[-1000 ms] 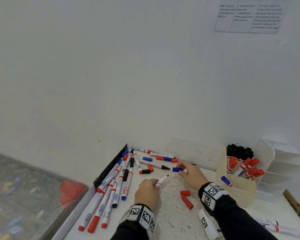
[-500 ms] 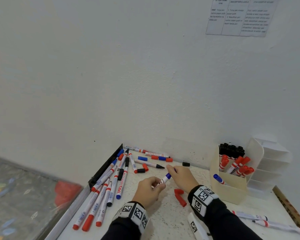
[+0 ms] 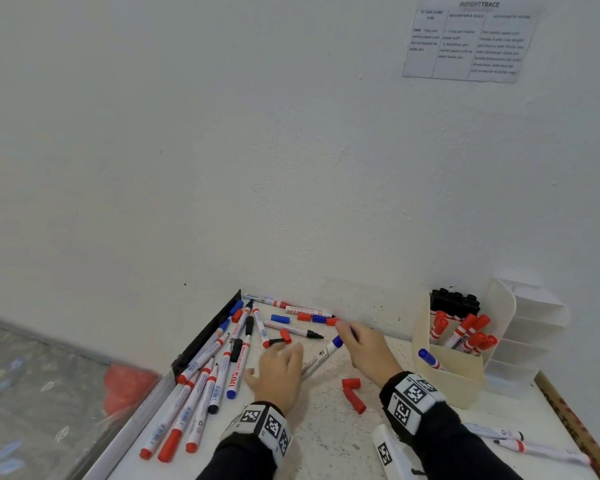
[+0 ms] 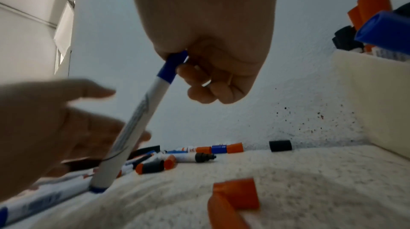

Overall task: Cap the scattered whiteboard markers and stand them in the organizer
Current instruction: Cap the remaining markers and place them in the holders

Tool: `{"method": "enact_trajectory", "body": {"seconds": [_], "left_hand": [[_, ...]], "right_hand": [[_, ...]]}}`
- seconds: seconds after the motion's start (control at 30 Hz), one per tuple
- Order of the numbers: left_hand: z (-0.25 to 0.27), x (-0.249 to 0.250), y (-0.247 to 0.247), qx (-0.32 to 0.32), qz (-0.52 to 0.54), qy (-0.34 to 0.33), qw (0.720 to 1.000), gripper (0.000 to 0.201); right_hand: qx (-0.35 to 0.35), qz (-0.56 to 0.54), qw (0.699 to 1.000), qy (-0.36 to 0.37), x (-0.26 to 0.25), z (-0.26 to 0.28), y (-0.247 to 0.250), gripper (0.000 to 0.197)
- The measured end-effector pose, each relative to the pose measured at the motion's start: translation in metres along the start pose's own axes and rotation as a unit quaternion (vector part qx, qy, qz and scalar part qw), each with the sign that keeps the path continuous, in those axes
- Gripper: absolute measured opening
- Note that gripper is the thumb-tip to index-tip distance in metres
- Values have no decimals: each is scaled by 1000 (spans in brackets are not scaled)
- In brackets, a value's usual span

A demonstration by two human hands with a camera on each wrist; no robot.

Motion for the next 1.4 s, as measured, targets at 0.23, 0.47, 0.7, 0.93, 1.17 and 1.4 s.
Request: {"method": "enact_trajectory", "body": {"seconds": [0.23, 0.47, 0.7, 0.93, 1.17, 1.4], "left_hand": [[4, -24, 3, -93, -193, 173, 961, 62], [0, -21, 3, -18, -162, 111, 980, 40], [-1, -29, -1, -46, -138, 130, 981, 39], [4, -28, 4, -15, -79, 172, 982, 52], [1, -18, 8, 43, 6, 135, 990, 44], [-5, -15, 5, 51, 34, 100, 993, 54]], "right_hand": [[183, -58, 981, 36, -10, 6, 84, 16], [322, 28, 946, -36, 28, 8, 186, 24], [331, 9, 944, 13, 42, 30, 207, 16], [200, 150, 967, 52, 55, 25, 159, 15], [29, 267, 963, -11, 76, 11, 110, 40], [155, 219, 962, 55, 62, 12, 115, 14]]}}
Point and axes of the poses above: each hand's wrist, its own z-axis away from the middle knuckle, its own y-axis out of the back of the hand, x = y × z, the point moved 5 cm from there along -z, towards the middle knuckle, and after that the axes turned 12 degrees about -y, right-handed, at the moved point
